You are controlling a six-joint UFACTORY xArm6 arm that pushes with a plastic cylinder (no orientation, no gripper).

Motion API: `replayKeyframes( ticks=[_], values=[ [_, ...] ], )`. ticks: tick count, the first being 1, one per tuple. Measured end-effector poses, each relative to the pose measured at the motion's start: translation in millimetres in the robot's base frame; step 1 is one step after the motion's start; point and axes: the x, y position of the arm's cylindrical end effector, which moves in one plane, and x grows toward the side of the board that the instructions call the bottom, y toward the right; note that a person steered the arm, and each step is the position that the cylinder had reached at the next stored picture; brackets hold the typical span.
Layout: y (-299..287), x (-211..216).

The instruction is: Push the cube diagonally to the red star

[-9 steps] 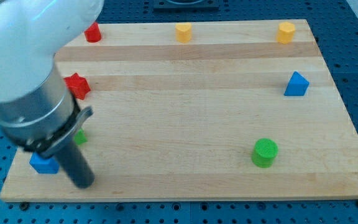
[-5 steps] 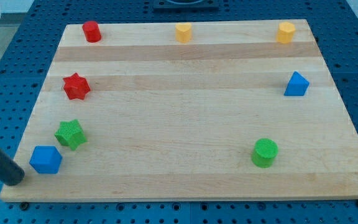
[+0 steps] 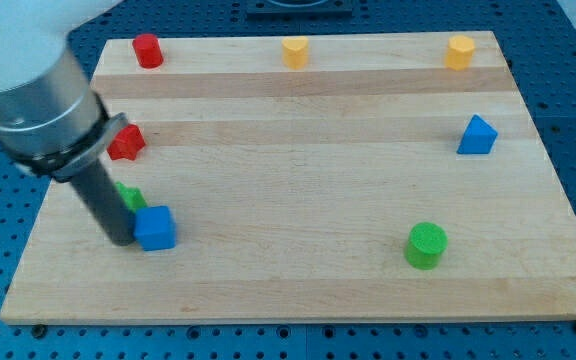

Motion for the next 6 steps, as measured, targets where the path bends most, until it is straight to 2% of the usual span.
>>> replayKeyframes(
  ticks=[1, 2, 3, 6],
  values=[
    [54, -9],
    [76, -31],
    [72, -46],
    [-1, -66]
  ],
)
